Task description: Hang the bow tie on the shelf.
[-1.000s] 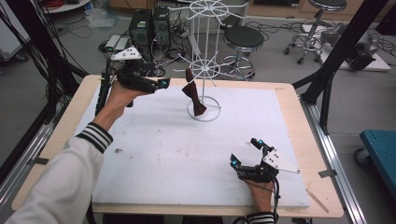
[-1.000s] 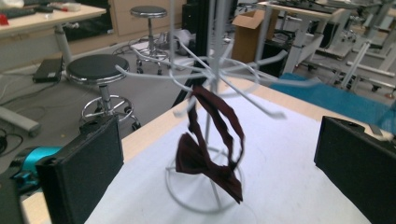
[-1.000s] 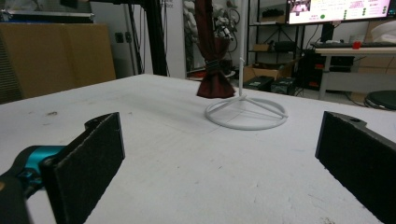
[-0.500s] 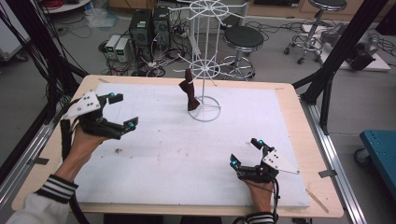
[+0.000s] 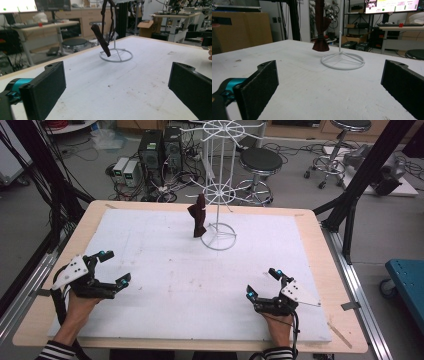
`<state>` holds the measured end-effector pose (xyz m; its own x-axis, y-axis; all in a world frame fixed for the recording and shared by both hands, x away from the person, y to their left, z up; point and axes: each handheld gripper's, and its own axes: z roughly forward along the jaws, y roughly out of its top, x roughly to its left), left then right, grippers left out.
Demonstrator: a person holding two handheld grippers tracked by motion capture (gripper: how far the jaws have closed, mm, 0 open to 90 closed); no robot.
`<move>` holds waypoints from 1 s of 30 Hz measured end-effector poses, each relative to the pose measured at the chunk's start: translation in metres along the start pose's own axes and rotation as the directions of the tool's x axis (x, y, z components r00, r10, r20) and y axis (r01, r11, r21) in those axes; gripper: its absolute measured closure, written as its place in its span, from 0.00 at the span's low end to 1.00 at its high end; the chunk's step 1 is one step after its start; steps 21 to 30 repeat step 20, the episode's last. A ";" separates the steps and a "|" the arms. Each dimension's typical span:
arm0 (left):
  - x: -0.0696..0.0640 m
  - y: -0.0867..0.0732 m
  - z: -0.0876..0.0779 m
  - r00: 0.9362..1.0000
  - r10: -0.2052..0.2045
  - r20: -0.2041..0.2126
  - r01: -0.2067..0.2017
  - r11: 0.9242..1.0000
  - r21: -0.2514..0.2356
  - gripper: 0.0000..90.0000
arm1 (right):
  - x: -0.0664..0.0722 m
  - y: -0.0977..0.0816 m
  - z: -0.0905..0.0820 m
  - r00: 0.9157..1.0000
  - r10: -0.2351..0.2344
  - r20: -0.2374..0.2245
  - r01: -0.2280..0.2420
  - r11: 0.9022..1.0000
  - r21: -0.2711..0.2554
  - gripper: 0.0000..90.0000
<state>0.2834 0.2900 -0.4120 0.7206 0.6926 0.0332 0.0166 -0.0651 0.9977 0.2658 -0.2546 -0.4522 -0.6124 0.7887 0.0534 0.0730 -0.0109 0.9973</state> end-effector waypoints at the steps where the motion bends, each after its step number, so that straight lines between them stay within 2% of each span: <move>1: -0.001 -0.004 -0.001 1.000 -0.009 -0.002 0.009 1.000 -0.005 0.02 | 0.000 0.000 0.000 1.000 -0.001 0.001 0.001 1.000 -0.001 0.01; 3: -0.001 -0.011 -0.004 1.000 -0.009 -0.020 0.009 1.000 -0.008 0.02 | 0.000 0.000 0.000 1.000 -0.001 0.001 0.001 1.000 -0.001 0.01; 4: -0.001 -0.016 -0.006 1.000 -0.014 -0.023 0.014 0.999 -0.029 0.02 | 0.000 0.000 0.000 1.000 -0.001 0.000 0.001 1.000 -0.001 0.01; 7: 0.002 -0.026 -0.009 0.998 -0.041 -0.037 0.039 0.998 -0.046 0.02 | 0.000 0.000 0.000 1.000 0.001 -0.001 -0.001 1.000 0.000 0.01; 10: 0.004 -0.033 -0.011 0.998 -0.040 -0.047 0.039 0.999 -0.035 0.02 | 0.000 0.000 0.000 1.000 0.002 0.000 -0.002 1.000 0.000 0.01; 14: 0.005 -0.041 -0.013 0.997 -0.046 -0.057 0.043 0.998 -0.048 0.02 | 0.000 0.000 0.000 1.000 -0.002 0.000 0.002 1.000 -0.002 0.01; 17: 0.004 -0.043 -0.017 0.996 -0.048 -0.077 0.041 0.995 -0.089 0.02 | 0.000 0.000 0.000 1.000 0.001 0.000 -0.001 1.000 -0.001 0.01; 20: 0.003 -0.043 -0.017 0.997 -0.030 -0.077 0.023 0.996 -0.085 0.02 | 0.000 0.000 0.000 1.000 0.000 0.001 0.000 1.000 -0.002 0.01; 30: 0.003 -0.043 -0.017 0.997 -0.030 -0.077 0.023 0.996 -0.085 0.02 | 0.000 0.000 0.000 1.000 0.000 0.001 0.000 1.000 -0.002 0.01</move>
